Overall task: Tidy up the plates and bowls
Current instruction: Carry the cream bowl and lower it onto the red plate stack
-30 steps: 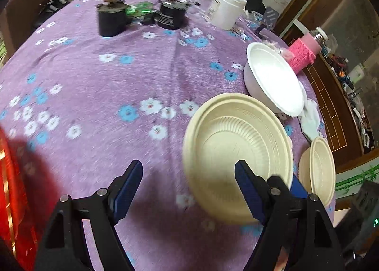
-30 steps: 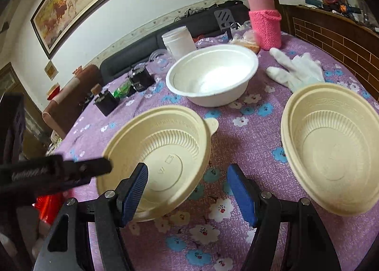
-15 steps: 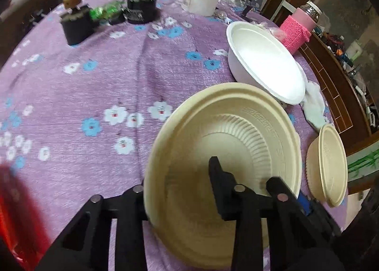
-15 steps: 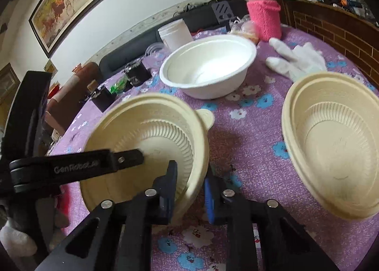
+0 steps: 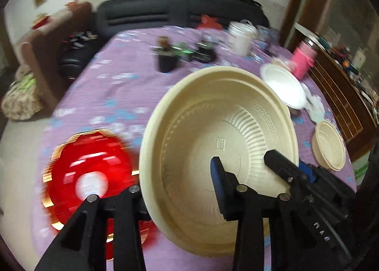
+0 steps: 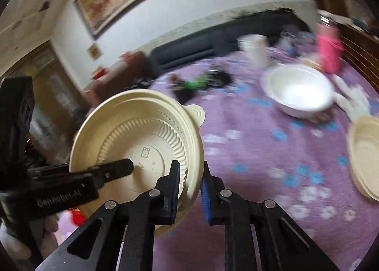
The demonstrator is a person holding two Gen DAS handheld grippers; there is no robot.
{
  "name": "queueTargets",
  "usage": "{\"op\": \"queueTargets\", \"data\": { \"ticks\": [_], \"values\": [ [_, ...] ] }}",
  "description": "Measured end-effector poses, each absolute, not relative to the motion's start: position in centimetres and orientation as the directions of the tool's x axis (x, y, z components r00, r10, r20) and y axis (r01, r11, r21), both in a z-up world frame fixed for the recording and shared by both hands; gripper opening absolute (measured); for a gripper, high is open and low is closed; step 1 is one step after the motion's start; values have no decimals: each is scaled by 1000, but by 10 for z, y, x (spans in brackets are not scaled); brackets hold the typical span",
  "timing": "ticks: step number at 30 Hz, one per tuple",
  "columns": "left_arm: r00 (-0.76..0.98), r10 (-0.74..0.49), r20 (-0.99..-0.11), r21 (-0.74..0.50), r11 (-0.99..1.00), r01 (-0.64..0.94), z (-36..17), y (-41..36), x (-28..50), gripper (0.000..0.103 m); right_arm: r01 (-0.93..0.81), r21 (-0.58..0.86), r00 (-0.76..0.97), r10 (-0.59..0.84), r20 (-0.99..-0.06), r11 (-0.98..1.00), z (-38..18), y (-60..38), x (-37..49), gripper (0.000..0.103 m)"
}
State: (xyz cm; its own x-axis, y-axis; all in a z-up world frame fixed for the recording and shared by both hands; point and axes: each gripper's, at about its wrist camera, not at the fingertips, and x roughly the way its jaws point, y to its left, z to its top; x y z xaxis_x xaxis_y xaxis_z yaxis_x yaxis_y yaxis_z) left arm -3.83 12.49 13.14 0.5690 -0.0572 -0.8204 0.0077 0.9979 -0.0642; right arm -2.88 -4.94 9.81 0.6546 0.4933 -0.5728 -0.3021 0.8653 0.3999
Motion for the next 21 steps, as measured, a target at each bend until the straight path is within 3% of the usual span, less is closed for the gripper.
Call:
{"op": "queueTargets", "data": {
  "ticks": [9,21],
  "values": [
    [566,49,-823,-66,981,-181,126,230,-75,39,-455,367,527,578,-623,811,106,75,-35,19],
    [519,12,-854,-129,963,-236,84,265,-70,39,-432,325,471,518,-714,841,77,115,-22,19]
  ]
}}
